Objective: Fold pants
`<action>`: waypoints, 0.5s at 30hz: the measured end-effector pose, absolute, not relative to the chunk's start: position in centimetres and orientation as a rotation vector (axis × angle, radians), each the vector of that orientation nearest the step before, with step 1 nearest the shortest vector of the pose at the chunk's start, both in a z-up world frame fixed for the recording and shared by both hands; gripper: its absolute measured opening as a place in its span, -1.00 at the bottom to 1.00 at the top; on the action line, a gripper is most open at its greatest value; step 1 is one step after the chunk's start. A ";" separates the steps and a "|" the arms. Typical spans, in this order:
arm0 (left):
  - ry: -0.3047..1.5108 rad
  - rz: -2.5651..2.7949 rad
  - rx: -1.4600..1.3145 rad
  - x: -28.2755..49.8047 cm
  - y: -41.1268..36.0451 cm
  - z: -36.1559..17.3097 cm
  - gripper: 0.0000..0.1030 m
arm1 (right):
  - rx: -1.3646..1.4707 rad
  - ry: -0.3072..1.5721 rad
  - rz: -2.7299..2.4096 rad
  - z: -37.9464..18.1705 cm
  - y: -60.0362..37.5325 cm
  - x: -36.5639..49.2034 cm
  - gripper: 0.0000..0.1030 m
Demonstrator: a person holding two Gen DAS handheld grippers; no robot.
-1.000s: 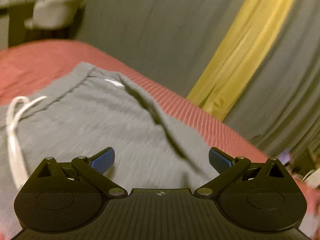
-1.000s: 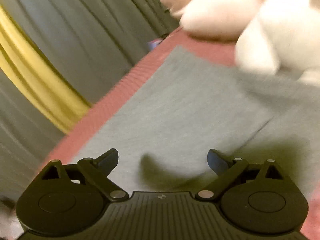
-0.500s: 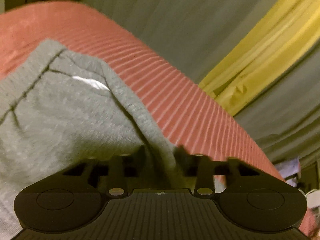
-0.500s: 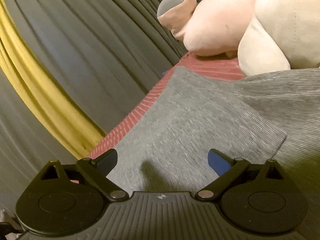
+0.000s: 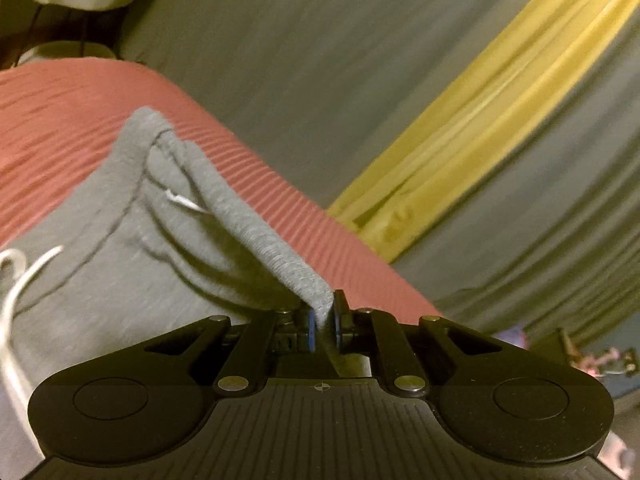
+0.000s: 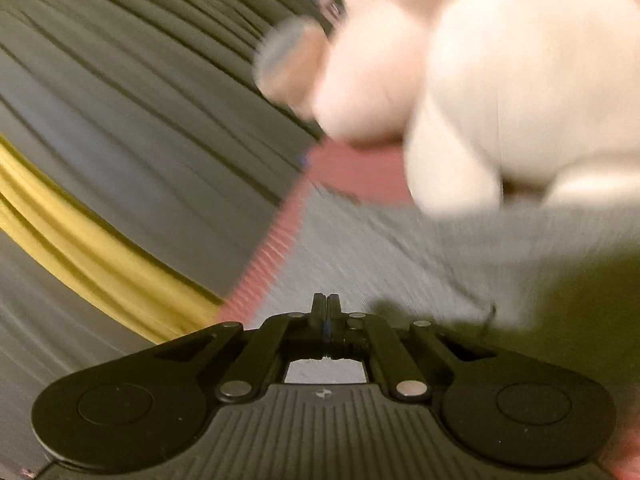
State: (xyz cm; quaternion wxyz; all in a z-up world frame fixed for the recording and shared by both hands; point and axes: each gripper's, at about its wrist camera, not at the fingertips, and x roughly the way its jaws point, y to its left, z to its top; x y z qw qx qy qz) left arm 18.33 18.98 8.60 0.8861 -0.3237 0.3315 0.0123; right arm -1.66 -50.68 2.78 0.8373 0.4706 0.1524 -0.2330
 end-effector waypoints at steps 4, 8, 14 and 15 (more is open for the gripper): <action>0.648 -0.004 -0.666 10.5 19.1 9.4 -0.79 | 0.987 0.280 -0.491 6.7 -51.9 -5.5 -1.00; 0.720 0.039 -0.659 8.3 19.1 5.9 -0.79 | 0.975 0.401 -0.477 6.1 -51.9 -7.6 -0.85; 0.709 0.046 -0.684 8.7 19.3 5.0 -0.79 | 1.018 0.643 -0.473 0.4 -50.2 -4.3 -0.34; 0.714 0.047 -0.669 9.0 19.2 5.0 -0.79 | 1.039 0.642 -0.480 -0.1 -50.5 -3.9 -0.25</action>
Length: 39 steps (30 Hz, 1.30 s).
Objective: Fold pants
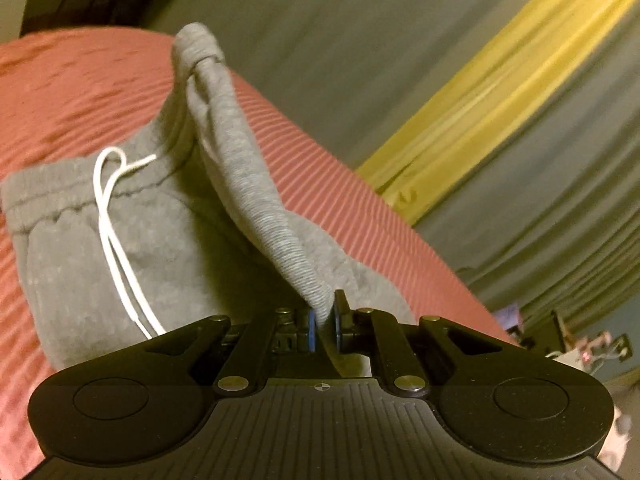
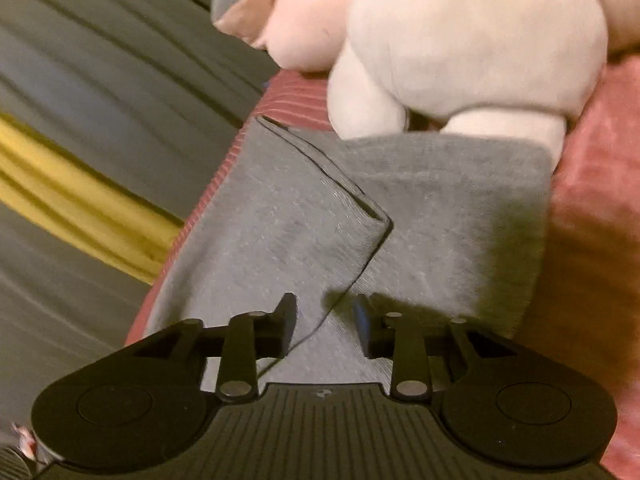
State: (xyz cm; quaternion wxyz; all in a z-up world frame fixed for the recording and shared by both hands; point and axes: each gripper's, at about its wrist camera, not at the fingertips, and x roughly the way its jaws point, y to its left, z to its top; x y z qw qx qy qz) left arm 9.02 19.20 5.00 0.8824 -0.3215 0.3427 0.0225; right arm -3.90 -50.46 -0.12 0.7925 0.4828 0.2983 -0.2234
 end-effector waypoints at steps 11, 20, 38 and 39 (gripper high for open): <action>0.738 0.059 -0.680 7.3 19.9 5.8 -0.79 | 1.109 0.595 -0.529 -1.1 -52.1 0.7 -0.93; 0.661 -0.005 -0.668 1.4 20.0 8.5 -0.76 | 0.978 0.367 -0.440 9.5 -54.2 -4.1 -0.95; 0.734 0.338 -0.744 0.5 28.8 0.6 0.22 | 0.829 0.687 -0.583 0.8 -51.8 -4.1 -0.59; 0.734 0.340 -0.756 1.1 29.0 0.5 0.18 | 0.816 0.697 -0.584 1.1 -51.7 -4.1 -0.58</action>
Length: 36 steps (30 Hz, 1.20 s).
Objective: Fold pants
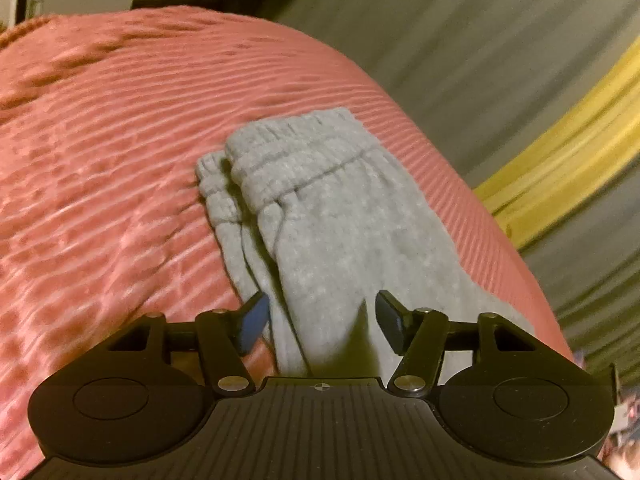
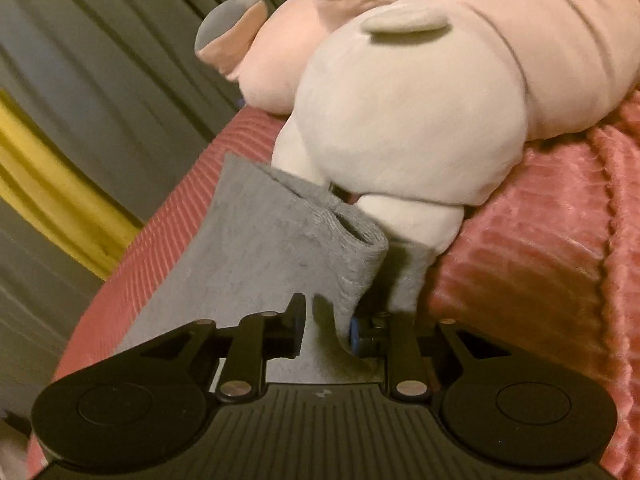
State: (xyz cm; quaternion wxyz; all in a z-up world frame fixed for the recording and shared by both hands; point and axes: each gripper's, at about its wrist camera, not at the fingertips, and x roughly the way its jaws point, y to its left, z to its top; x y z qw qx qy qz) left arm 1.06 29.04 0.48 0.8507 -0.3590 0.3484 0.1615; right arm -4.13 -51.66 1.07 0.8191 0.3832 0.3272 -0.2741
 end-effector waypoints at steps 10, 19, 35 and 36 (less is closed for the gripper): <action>0.713 0.415 -0.676 -0.1 28.5 0.4 -0.61 | 0.744 0.615 -0.629 4.3 -52.2 -6.5 -0.92; 0.678 0.499 -0.628 -1.5 25.2 3.5 0.60 | 0.715 0.646 -0.673 4.6 -52.9 -7.8 0.39; 0.890 0.006 -0.387 2.6 4.5 0.5 0.80 | 0.930 0.721 -0.541 0.9 -54.3 -7.8 0.52; 0.901 0.000 -0.342 2.9 3.6 0.3 0.80 | 0.927 0.730 -0.528 0.8 -54.3 -7.6 0.58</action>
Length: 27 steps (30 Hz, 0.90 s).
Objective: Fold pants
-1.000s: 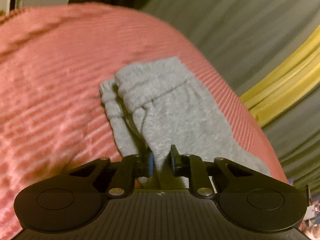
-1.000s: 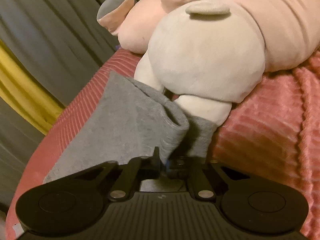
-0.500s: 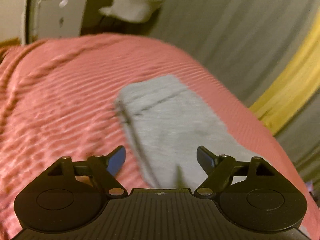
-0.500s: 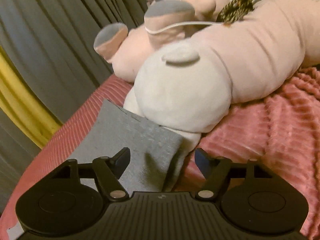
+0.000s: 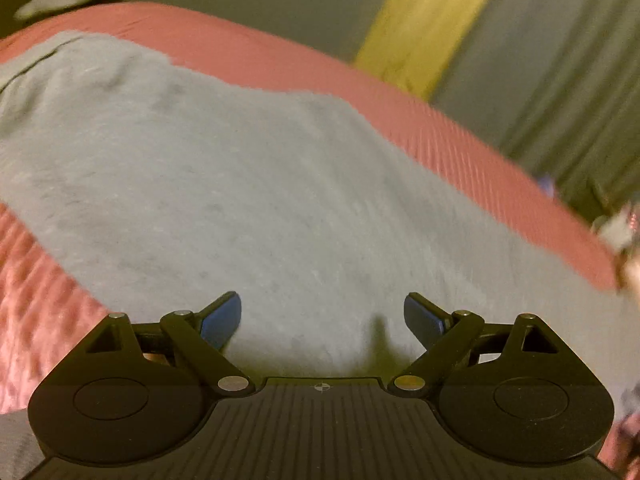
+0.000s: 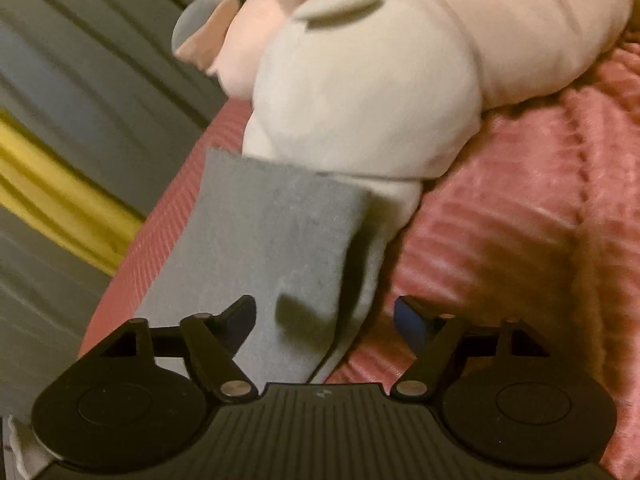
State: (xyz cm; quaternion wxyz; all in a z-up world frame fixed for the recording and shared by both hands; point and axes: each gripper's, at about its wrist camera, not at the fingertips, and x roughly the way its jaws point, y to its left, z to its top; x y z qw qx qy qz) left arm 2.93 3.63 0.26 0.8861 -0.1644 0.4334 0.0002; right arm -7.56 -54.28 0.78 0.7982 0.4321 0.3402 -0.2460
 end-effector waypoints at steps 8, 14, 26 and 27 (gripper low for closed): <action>0.928 -0.113 -0.220 4.0 0.0 -0.8 0.83 | 0.847 0.781 -0.480 0.9 -53.5 -5.6 0.73; 0.911 -0.005 -0.066 4.1 -0.3 -1.4 0.81 | 0.687 0.807 -0.495 1.1 -53.0 -3.9 -0.34; 0.854 0.146 -0.140 7.0 4.4 -0.4 0.83 | 0.850 0.732 -0.545 -0.2 -55.3 -5.9 -0.11; 0.848 0.155 -0.135 7.2 4.3 -0.2 0.83 | 0.831 0.746 -0.543 -0.1 -55.2 -5.6 -0.03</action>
